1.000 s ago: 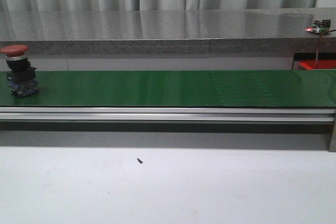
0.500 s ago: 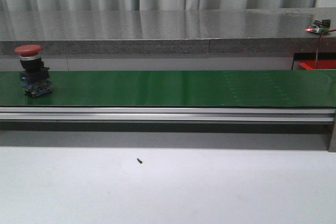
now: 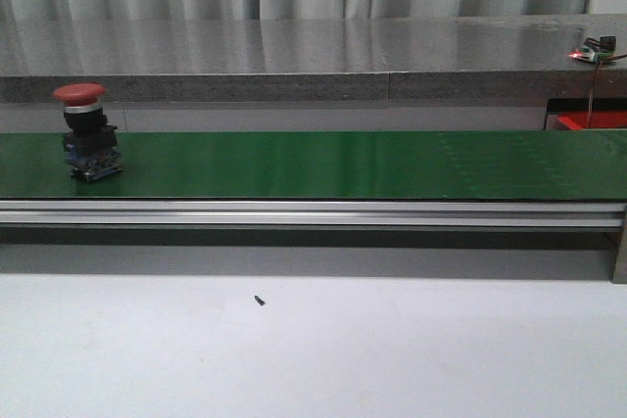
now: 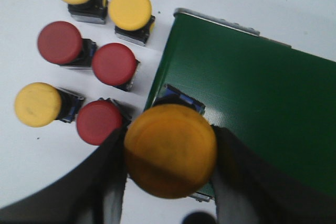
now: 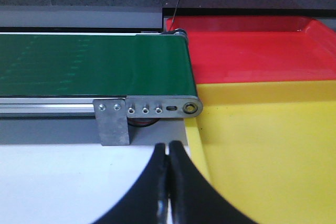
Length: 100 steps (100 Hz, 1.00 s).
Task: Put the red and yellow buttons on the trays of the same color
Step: 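Set the yellow button on the belt behind the red one, release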
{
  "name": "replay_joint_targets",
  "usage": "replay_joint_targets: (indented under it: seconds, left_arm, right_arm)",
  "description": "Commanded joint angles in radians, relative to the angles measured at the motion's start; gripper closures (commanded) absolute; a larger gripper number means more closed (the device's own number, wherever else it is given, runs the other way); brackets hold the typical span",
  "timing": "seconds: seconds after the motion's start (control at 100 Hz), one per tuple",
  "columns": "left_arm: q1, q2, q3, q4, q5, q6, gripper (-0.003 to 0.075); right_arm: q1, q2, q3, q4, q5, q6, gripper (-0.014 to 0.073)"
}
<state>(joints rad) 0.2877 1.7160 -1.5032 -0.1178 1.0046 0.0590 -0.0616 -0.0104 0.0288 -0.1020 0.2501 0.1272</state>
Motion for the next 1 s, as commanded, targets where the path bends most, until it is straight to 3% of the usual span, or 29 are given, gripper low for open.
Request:
replay_joint_targets:
  seconds: [0.0,0.52,0.62,0.8,0.99]
  left_arm:
    - [-0.029,-0.015,-0.033,-0.012,-0.028,0.002,0.0523]
    - [-0.062,0.073,-0.033,-0.012,-0.019,0.002,0.0514]
    - [-0.062,0.073,-0.035,-0.026,-0.019,0.021,0.044]
    - [-0.062,0.065,-0.053,-0.091,0.006,0.037,0.0178]
    - [-0.062,0.017,-0.059,-0.125,0.038,0.045,0.0188]
  right_arm:
    - [-0.007,-0.018,-0.018,-0.008,-0.075,0.001,0.066]
    - [-0.007,-0.018,-0.018,-0.008,-0.075,0.001,0.066]
    - [-0.007,-0.018,-0.018,-0.008,-0.075,0.001,0.066]
    - [-0.007,-0.018,-0.018,-0.008,-0.075,0.001,0.066]
    - [-0.007,-0.018,-0.018,-0.008,-0.075,0.001,0.066]
